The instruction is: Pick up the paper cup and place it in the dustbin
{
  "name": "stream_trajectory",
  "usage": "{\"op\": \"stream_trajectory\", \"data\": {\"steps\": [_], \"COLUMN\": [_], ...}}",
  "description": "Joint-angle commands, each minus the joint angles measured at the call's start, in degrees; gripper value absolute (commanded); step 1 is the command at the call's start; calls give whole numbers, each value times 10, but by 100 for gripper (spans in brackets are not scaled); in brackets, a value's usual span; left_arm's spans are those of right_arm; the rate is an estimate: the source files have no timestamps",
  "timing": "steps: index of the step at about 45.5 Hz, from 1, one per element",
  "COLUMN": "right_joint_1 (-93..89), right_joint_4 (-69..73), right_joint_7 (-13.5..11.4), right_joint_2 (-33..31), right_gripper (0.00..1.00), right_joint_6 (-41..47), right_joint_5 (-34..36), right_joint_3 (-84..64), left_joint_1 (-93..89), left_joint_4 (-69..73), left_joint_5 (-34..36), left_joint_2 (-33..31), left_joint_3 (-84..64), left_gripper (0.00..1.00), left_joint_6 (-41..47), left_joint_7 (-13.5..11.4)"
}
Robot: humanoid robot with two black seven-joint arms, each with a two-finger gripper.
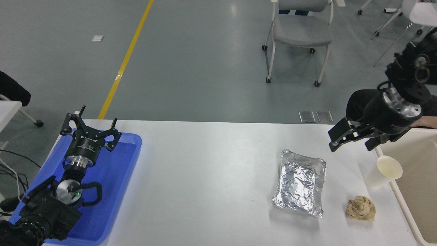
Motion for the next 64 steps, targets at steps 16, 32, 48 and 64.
{"op": "stream_trajectory", "data": {"steps": [16,32,48,64], "right_joint_1": [-261,-380,-439,-491], "right_joint_4": [-128,-221,-289,-337], "right_joint_7": [0,1,4,3], "right_joint_2": [-67,-49,-26,2], "right_gripper": [100,100,100,100], "right_joint_6": [-199,-302,-323,-331], "right_joint_5": [-125,-126,-126,-126], "right_joint_3": [97,109,137,177], "left_joint_1": [0,1,1,1], "left_joint_4": [0,2,2,0], "left_joint_5": [0,0,0,0], "left_joint_2": [1,1,2,2], "left_joint_3": [0,0,0,0], "left_gripper": [100,100,100,100], "left_joint_6": [0,0,0,0], "left_joint_7": [-1,-1,-1,-1]}}
